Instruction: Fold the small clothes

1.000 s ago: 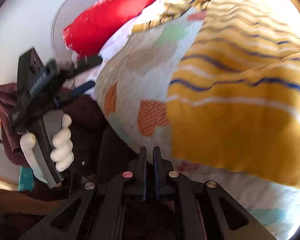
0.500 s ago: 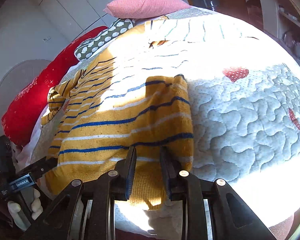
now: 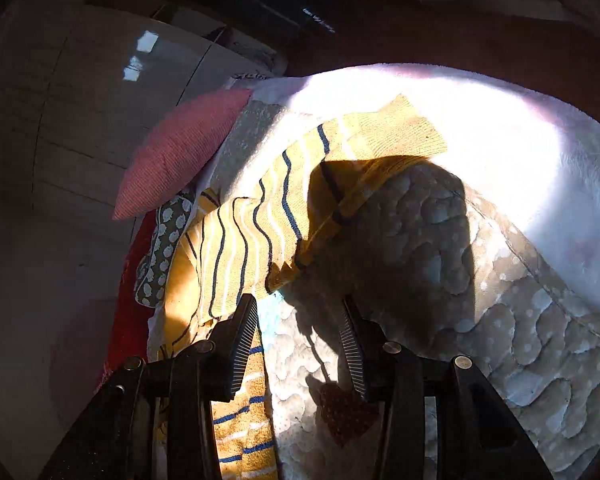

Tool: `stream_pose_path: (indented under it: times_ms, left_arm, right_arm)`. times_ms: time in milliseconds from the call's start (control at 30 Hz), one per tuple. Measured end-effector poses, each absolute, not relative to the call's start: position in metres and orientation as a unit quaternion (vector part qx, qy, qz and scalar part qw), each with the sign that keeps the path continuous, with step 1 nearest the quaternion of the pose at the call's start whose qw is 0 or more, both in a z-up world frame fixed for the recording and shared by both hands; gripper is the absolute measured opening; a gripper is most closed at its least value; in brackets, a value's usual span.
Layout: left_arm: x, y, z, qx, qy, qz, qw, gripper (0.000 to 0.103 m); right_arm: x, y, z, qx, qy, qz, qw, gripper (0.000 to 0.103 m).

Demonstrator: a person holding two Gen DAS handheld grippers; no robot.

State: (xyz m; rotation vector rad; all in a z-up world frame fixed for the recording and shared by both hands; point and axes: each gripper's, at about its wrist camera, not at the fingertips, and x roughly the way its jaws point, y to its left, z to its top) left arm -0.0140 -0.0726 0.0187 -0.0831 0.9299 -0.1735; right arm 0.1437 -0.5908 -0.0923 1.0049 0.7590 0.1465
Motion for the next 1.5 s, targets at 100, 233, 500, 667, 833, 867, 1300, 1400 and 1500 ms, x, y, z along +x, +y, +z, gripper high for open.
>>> stream_pose_path:
  times_ms: [100,233,500,667,833,867,1300,1400,1500]
  left_arm:
    - [-0.001,-0.081,0.020,-0.039,0.452,-0.096,0.886,0.103]
    - [0.025,-0.094,0.018,-0.052,0.474,-0.116,0.871,0.103]
    - [0.087,-0.142,0.037,-0.050,0.462,-0.155,0.872,0.103]
    - [0.122,-0.134,0.052,-0.091,0.437,-0.151,0.882,0.103]
    - [0.138,-0.082,0.043,-0.153,0.442,-0.108,0.877,0.103]
    - [0.139,-0.070,0.041,-0.162,0.442,-0.099,0.877,0.103]
    - [0.183,-0.055,0.000,-0.192,0.487,-0.112,0.844,0.103]
    - [0.201,-0.076,-0.011,-0.184,0.501,-0.128,0.836,0.103]
    - [0.222,-0.097,-0.024,-0.171,0.522,-0.145,0.823,0.103]
  right_arm:
    - [0.170,-0.603,-0.098,0.496,0.343,0.045,0.797,0.045]
    - [0.187,-0.617,-0.099,0.521,0.319,0.029,0.791,0.045]
    - [0.194,-0.615,-0.063,0.414,0.313,0.047,0.853,0.006]
    - [0.185,-0.571,-0.010,0.312,0.299,0.119,0.894,0.006]
    - [0.190,-0.474,0.026,0.203,0.316,0.228,0.898,0.007]
    - [0.191,-0.447,0.025,0.177,0.328,0.254,0.892,0.008]
    - [0.197,-0.358,-0.041,0.168,0.447,0.344,0.809,0.043]
    - [0.190,-0.387,-0.040,0.193,0.445,0.328,0.811,0.043]
    - [0.194,-0.413,-0.046,0.241,0.443,0.307,0.807,0.043]
